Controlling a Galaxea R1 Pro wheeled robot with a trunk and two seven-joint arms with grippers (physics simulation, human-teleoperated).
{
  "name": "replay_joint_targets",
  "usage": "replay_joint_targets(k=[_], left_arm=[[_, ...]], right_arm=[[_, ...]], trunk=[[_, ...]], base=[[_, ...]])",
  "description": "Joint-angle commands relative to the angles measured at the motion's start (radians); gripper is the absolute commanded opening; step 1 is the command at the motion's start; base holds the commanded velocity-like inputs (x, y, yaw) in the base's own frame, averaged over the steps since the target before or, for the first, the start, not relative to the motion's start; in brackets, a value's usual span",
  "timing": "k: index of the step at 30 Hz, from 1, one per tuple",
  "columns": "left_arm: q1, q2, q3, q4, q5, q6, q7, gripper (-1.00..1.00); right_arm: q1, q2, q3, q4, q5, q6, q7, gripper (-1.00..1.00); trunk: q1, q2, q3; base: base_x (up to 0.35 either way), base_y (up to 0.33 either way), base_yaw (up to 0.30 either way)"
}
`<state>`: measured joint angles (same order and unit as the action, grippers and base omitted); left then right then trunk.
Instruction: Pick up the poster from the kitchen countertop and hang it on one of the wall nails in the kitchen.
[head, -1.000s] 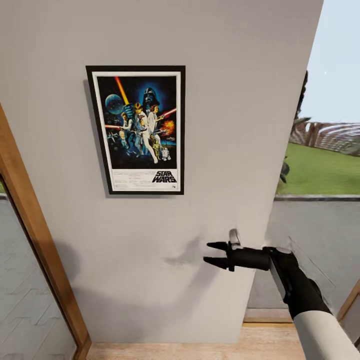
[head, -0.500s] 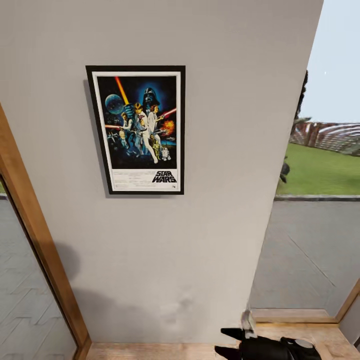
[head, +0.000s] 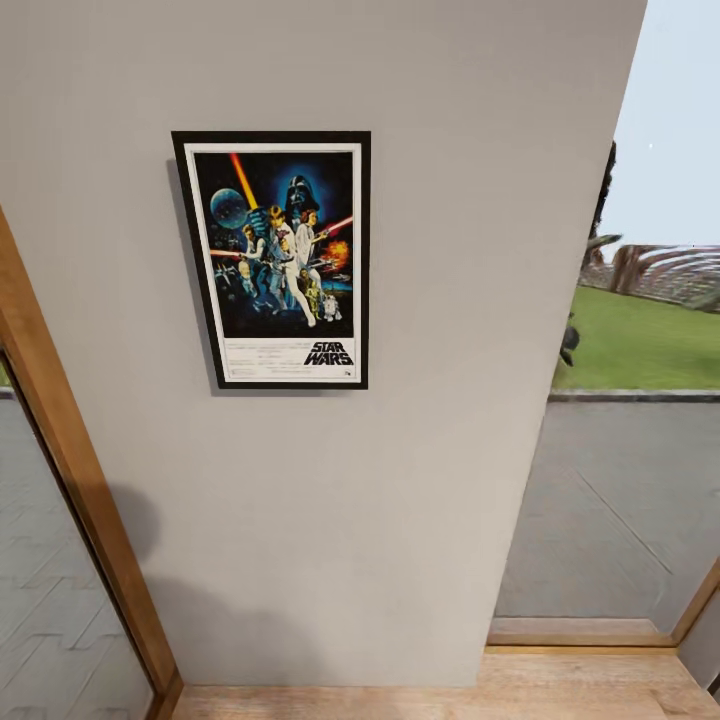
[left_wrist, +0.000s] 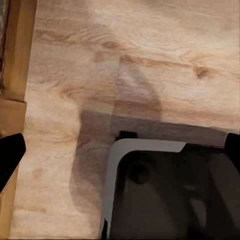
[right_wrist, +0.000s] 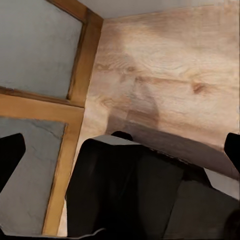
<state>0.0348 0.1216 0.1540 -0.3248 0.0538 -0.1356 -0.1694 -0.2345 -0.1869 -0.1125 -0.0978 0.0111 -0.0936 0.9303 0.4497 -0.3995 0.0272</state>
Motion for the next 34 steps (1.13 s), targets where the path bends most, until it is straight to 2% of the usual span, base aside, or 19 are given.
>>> replay_joint_targets(k=[1, 2, 5, 6, 9, 11, 14, 19, 27, 34], left_arm=[[0.001, 0.0, 0.006, 0.005, 0.006, 0.0, 0.006, 1.0], [0.001, 0.0, 0.006, 0.016, 0.006, 0.0, 0.028, 1.0], [0.001, 0.0, 0.006, 0.025, 0.006, 0.0, 0.048, 1.0], [0.001, 0.0, 0.007, 0.029, 0.006, 0.0, 0.056, 1.0], [0.001, -0.001, 0.006, 0.034, 0.006, 0.001, 0.063, 1.0], [0.001, -0.002, 0.005, 0.048, 0.006, 0.001, 0.067, 1.0], [0.001, -0.003, 0.003, 0.071, 0.006, 0.001, 0.068, 1.0], [0.001, -0.003, 0.003, 0.082, 0.006, 0.001, 0.068, 1.0], [0.001, -0.005, 0.001, 0.098, 0.006, 0.001, 0.067, 1.0], [0.001, -0.024, -0.005, 0.099, 0.005, 0.0, 0.067, 1.0]], right_arm=[[0.0, 0.0, -0.004, 0.02, 0.001, -0.005, -0.04, 1.0], [0.0, 0.002, -0.003, 0.05, 0.001, -0.006, -0.129, 1.0], [0.0, 0.012, -0.002, 0.082, 0.001, -0.007, -0.265, 1.0], [0.0, 0.023, -0.002, 0.096, 0.001, -0.008, -0.353, 1.0], [0.0, 0.038, -0.002, 0.109, 0.001, -0.007, -0.478, 1.0], [0.0, 0.05, -0.002, 0.118, 0.001, -0.003, -0.618, 1.0], [0.0, 0.06, -0.003, 0.123, 0.001, 0.0, -0.726, 1.0], [0.0, 0.067, -0.004, 0.134, -0.001, -0.002, -0.752, 1.0], [0.0, 0.068, -0.005, 0.136, -0.007, -0.005, -0.757, 1.0], [0.0, 0.068, -0.006, 0.136, -0.007, -0.006, -0.757, 1.0]], trunk=[[0.0, 0.0, 0.0], [0.0, 0.0, 0.0], [0.0, 0.0, 0.0], [0.0, 0.0, 0.0], [0.0, 0.0, 0.0], [0.0, 0.0, 0.0], [0.0, 0.0, 0.0], [0.0, 0.0, 0.0], [0.0, 0.0, 0.0], [0.0, 0.0, 0.0]], base=[[0.0, 0.0, 0.0], [0.0, 0.0, 0.0], [0.0, 0.0, 0.0], [0.0, 0.0, 0.0], [0.0, 0.0, 0.0], [0.0, 0.0, 0.0], [0.0, 0.0, 0.0], [0.0, 0.0, 0.0], [0.0, 0.0, 0.0], [0.0, 0.0, 0.0]])
